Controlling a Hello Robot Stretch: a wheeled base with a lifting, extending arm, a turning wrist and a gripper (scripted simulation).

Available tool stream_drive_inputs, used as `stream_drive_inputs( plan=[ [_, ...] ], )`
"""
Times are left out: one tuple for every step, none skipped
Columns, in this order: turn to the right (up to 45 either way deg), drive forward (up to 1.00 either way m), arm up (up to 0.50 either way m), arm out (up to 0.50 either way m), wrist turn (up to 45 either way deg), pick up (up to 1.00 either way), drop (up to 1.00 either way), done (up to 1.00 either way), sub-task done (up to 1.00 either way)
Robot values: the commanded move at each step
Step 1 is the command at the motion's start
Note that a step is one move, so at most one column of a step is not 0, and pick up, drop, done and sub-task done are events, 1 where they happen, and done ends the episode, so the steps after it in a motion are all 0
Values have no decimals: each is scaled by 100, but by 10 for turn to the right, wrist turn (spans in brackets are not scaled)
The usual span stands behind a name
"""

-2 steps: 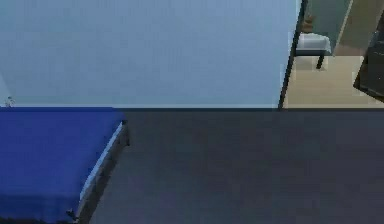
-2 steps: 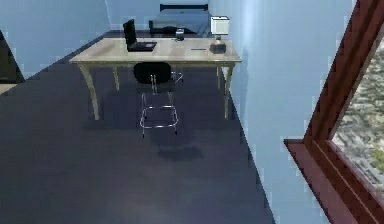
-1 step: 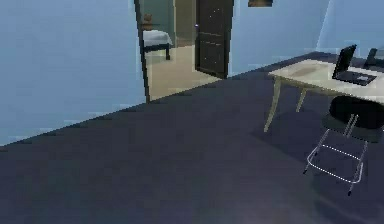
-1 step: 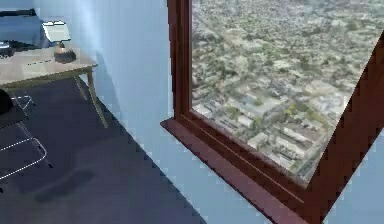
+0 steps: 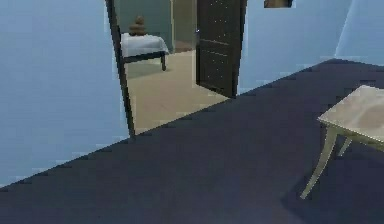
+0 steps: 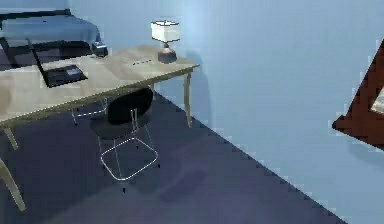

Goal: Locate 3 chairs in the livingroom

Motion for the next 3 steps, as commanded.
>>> stream_drive_inputs(
  plan=[
    [0,100,0,0,0,0,0,0,0],
    [0,100,0,0,0,0,0,0,0],
    [0,55,0,0,0,0,0,0,0]
  ],
)
